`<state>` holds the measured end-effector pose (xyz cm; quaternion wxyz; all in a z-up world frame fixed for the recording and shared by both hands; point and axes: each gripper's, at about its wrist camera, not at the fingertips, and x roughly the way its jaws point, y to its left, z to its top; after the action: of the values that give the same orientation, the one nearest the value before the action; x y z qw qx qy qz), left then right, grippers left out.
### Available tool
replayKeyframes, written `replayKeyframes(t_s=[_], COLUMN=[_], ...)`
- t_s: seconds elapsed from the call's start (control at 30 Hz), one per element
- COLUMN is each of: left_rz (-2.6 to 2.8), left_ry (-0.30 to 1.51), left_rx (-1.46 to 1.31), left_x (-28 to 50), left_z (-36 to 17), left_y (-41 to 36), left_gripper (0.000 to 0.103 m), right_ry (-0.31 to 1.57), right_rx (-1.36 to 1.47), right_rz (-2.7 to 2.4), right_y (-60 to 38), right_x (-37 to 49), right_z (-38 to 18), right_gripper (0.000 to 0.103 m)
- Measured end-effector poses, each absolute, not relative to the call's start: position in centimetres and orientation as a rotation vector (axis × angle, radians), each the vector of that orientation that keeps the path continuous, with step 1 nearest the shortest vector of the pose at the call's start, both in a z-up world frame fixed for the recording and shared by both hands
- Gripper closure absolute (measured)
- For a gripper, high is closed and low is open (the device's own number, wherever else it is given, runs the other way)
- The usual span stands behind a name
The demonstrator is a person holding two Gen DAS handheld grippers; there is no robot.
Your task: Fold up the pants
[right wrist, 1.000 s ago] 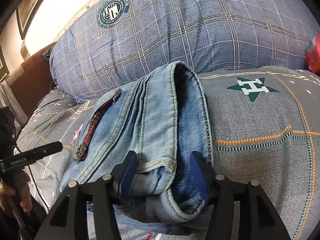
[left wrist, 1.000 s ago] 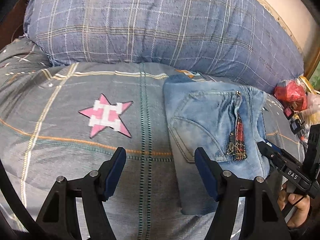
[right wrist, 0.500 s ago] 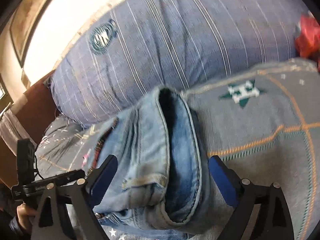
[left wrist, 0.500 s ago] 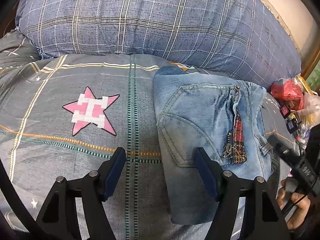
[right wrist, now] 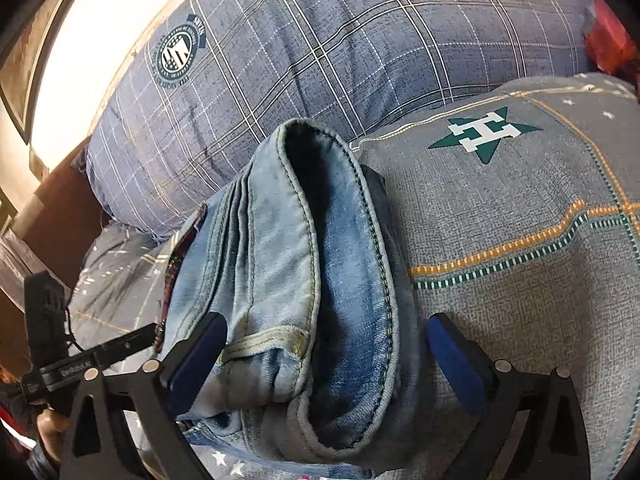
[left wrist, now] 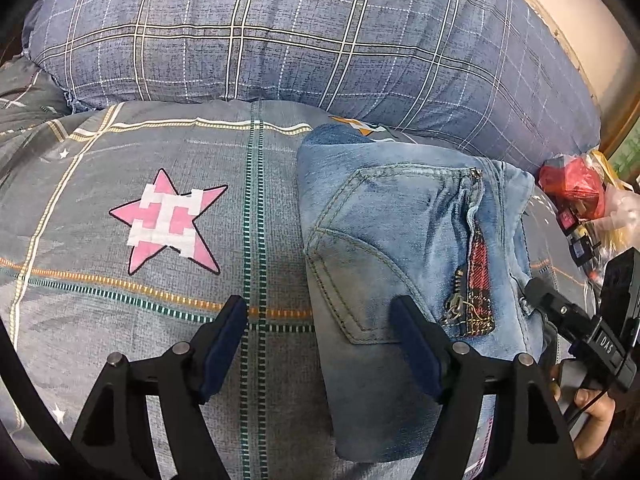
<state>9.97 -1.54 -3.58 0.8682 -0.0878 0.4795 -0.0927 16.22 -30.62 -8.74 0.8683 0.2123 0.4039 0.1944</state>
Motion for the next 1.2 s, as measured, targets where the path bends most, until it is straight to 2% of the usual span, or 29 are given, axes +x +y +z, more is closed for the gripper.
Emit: replayKeyframes(t_s=[0.27,1.2], left_rz=[-0.187,-0.292], left_ry=[1.004,0.989], left_rx=[-0.179,-0.230], left_x=[10.1,11.9], left_z=[-3.5,-2.5], left_y=[-1.7,-2.1], left_gripper=[0.027,0.027], right_ry=[0.839,0.795], right_rx=[0.539,0.509], right_rz=[0.421,0.401], right_y=[-31.8,-32.9], right_x=[16.1,16.0], right_z=[-9.0,-8.4], right_gripper=[0.002,0.002])
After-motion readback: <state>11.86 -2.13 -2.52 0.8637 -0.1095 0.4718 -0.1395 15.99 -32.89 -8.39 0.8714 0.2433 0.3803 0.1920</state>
